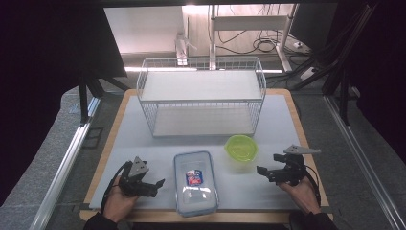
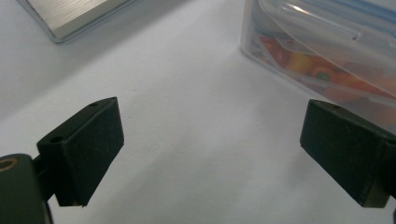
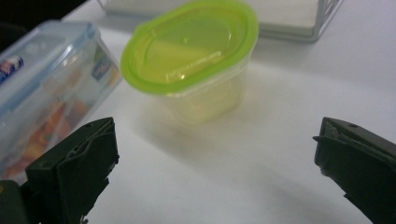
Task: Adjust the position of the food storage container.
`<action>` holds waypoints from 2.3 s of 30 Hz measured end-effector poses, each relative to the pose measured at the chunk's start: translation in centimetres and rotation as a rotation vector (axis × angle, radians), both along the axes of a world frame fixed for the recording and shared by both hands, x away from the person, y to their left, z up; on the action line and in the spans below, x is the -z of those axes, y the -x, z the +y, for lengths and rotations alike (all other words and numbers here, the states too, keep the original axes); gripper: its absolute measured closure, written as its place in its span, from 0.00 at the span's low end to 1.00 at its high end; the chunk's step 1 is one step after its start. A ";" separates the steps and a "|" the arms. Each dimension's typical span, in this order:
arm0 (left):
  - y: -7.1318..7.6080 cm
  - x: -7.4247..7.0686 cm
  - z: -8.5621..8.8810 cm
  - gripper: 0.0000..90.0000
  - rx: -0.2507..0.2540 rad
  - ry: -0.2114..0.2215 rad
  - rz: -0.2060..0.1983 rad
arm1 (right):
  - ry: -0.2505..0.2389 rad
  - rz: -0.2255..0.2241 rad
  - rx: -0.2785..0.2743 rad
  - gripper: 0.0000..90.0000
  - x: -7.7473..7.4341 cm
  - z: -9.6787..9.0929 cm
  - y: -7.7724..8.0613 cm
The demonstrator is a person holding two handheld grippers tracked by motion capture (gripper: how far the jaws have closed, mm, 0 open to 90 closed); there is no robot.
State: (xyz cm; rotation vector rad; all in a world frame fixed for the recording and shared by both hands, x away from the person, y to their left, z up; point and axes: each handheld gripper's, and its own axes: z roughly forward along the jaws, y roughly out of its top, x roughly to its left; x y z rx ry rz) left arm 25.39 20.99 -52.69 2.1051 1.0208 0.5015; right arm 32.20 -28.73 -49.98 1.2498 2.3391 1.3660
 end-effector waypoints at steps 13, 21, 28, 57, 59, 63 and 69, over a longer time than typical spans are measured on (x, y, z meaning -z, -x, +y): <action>-0.1 -0.1 0.1 0.06 -0.009 -0.008 -0.035 | 0.005 0.018 0.009 0.10 -0.3 0.1 0.1; -0.1 0.0 0.1 0.06 0.001 -0.002 -0.040 | 0.051 -0.028 -0.006 0.29 -0.8 0.2 0.3; 0.1 0.0 0.3 0.06 -0.003 0.003 -0.041 | 0.075 -0.055 -0.044 0.51 -2.0 0.7 0.0; 0.9 -0.3 0.8 0.06 -0.025 -0.039 -0.081 | 0.160 -0.094 -0.145 1.00 -4.7 7.5 -4.2; 0.9 -0.2 0.8 0.06 -0.024 -0.041 -0.080 | 0.161 -0.086 -0.149 1.00 -4.7 8.1 -4.7; 0.9 -0.2 0.8 0.06 -0.021 -0.041 -0.079 | 0.181 -0.084 -0.187 1.00 -4.7 9.6 -5.2; 0.9 -0.2 0.7 0.06 -0.009 -0.046 -0.077 | 0.208 -0.090 -0.203 1.00 -4.3 12.1 -6.2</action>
